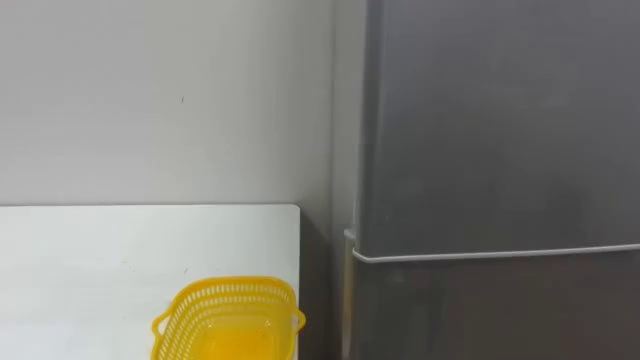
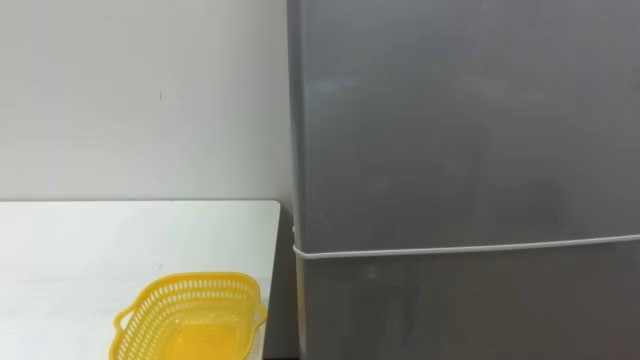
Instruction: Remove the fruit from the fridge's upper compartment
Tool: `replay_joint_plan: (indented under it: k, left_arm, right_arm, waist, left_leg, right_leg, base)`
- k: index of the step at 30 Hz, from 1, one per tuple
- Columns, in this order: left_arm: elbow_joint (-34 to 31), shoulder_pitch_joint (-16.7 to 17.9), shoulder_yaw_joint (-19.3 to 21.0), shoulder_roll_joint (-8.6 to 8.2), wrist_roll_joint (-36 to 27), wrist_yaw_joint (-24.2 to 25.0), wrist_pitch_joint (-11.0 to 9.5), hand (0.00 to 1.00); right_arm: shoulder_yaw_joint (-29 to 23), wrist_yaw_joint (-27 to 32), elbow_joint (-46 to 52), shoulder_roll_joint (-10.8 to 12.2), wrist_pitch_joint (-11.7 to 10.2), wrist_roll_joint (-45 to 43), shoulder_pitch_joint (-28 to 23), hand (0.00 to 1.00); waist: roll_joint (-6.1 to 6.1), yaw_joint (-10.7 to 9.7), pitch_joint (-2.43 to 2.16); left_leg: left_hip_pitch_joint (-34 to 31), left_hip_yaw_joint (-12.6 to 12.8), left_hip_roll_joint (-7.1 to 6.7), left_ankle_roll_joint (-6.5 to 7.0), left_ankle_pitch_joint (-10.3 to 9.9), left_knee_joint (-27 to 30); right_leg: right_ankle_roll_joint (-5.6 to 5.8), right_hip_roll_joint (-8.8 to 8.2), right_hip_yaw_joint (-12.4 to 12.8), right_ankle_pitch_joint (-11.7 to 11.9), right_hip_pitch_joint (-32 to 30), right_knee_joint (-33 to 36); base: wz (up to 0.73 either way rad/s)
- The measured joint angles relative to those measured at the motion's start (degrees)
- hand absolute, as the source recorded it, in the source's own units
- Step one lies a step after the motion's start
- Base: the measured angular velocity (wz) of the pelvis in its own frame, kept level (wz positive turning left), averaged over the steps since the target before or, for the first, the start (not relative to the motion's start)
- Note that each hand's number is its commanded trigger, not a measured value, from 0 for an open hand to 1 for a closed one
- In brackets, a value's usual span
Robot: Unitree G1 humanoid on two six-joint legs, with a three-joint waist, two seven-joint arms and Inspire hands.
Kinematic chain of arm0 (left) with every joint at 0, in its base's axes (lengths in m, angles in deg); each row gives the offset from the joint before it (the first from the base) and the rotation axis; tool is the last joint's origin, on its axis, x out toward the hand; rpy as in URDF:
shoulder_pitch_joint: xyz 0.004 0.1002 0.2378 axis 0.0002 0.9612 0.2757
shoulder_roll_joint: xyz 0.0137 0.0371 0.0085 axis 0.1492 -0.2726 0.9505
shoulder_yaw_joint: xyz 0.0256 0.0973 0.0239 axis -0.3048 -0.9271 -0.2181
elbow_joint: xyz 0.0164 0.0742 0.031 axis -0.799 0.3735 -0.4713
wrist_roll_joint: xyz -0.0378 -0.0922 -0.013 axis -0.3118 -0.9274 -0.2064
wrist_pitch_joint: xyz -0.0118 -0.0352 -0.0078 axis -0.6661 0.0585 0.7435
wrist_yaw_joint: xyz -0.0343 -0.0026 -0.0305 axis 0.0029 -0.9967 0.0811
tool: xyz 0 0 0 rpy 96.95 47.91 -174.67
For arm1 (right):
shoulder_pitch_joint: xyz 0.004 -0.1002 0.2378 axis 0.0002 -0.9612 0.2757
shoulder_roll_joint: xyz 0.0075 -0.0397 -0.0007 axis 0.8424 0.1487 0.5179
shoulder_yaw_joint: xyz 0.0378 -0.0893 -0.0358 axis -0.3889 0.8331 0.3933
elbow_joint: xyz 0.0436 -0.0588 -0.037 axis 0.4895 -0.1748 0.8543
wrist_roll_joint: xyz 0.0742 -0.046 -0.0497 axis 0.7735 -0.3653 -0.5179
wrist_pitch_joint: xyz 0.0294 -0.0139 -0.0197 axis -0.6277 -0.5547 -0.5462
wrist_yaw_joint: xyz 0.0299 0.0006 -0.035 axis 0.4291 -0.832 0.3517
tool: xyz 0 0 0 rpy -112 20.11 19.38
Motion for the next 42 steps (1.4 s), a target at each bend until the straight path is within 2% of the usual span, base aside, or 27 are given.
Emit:
replay_joint_plan:
  k: [9, 15, 20, 23, 28, 33, 36, 37, 39, 42]
  left_arm:
    - [0.56, -0.44, -0.13, -0.01, -0.06, 0.24, -0.09, 0.00]
    - [0.57, -0.52, -0.07, -0.02, -0.57, 0.04, -0.19, 0.00]
    - [0.87, -0.63, -0.08, -0.07, -0.95, -1.81, -0.87, 0.00]
    - [2.42, -0.64, 0.27, -0.21, -4.60, -3.85, -1.45, 0.00]
    - [3.16, -0.30, 6.06, -0.86, -12.20, -6.39, -1.71, 0.00]
    - [3.98, 0.67, 7.14, -0.78, -26.81, -11.67, -1.69, 0.00]
    - [5.08, 1.07, 11.96, -0.84, -38.27, -14.84, -1.96, 0.00]
    - [4.84, 1.30, 14.24, -0.99, -43.33, -16.17, -2.93, 0.00]
    - [3.17, 1.96, 17.03, -1.31, -49.56, -18.43, -4.08, 0.00]
    - [0.52, 2.00, 19.47, -1.43, -60.46, -22.17, -6.22, 0.00]
  right_arm:
    - [-0.42, 1.07, 0.22, 0.00, -0.22, -0.06, -0.08, 0.00]
    - [-0.84, 2.00, 0.22, 0.00, -1.50, -0.01, -0.05, 0.00]
    - [-0.43, 2.06, -0.06, 0.00, -2.36, 0.37, 0.09, 0.00]
    - [-0.45, 2.56, -0.70, 0.08, -2.47, 1.06, 0.05, 0.00]
    - [-2.54, 2.65, -2.20, 0.08, -2.42, 2.18, 0.10, 0.00]
    - [-2.91, 4.31, -3.13, 0.16, -2.37, 2.56, 0.14, 0.00]
    - [-3.54, 4.75, -3.62, 0.16, -2.28, 2.79, 0.16, 0.00]
    - [-3.51, 5.08, -3.67, 0.16, -2.28, 2.80, -0.02, 0.00]
    - [-3.73, 5.16, -3.65, 0.16, -2.20, 2.72, -0.14, 0.00]
    - [-4.63, 5.16, -3.64, 0.12, -2.19, 2.79, -0.19, 0.00]
  waist:
    - [0.24, -0.18, -0.04]
    - [0.49, -0.23, -0.03]
    - [0.59, -0.19, -0.02]
    - [0.67, -0.17, 0.00]
    - [0.69, -0.13, -0.01]
    - [0.79, -0.14, 0.00]
    - [0.74, -0.12, 0.02]
    - [0.77, 0.12, 0.01]
    - [0.78, 0.36, 0.01]
    - [0.79, 0.90, 0.01]
  left_leg:
    - [0.02, -0.21, 0.03, -0.01, -0.02, -0.09]
    - [0.01, -0.25, 0.03, -0.03, -0.04, -0.15]
    - [0.06, -0.25, 0.01, -0.04, -0.04, -0.21]
    - [0.04, -0.35, 0.01, -0.06, -0.06, -0.23]
    - [0.00, -0.47, 0.10, -0.20, -0.27, -0.23]
    - [0.26, -0.40, 0.01, -0.20, -0.28, -0.22]
    - [0.23, -0.76, -0.02, -0.20, -0.28, -0.01]
    - [0.23, -0.73, -0.01, -0.21, -0.27, -0.01]
    - [0.38, -0.83, -0.02, -0.21, -0.28, -0.05]
    - [0.66, -0.85, 0.01, -0.20, -0.28, -0.26]
  right_leg:
    - [-0.01, 0.07, -0.15, 0.00, 0.02, 0.03]
    - [-0.01, 0.09, -0.15, 0.01, 0.05, -0.01]
    - [-0.01, 0.17, -0.16, 0.01, 0.05, -0.01]
    - [-0.01, 0.13, -0.43, -0.01, 0.07, -0.06]
    - [-0.06, 0.07, -0.73, -0.05, 0.09, -0.09]
    - [-0.01, 0.10, -0.89, -0.07, 0.63, -0.16]
    - [-0.01, -0.25, -1.11, -0.07, 0.79, -0.12]
    - [-0.02, -0.25, -1.13, -0.08, 0.75, -0.13]
    - [0.02, -0.29, -1.04, -0.22, 0.71, -0.09]
    - [0.02, -0.27, -0.99, -0.24, 0.75, 0.11]
  base:
    - [0.01]
    - [0.00]
    - [0.00]
    - [0.02]
    - [0.01]
    - [0.00]
    - [0.01]
    - [0.04]
    - [0.00]
    - [0.00]
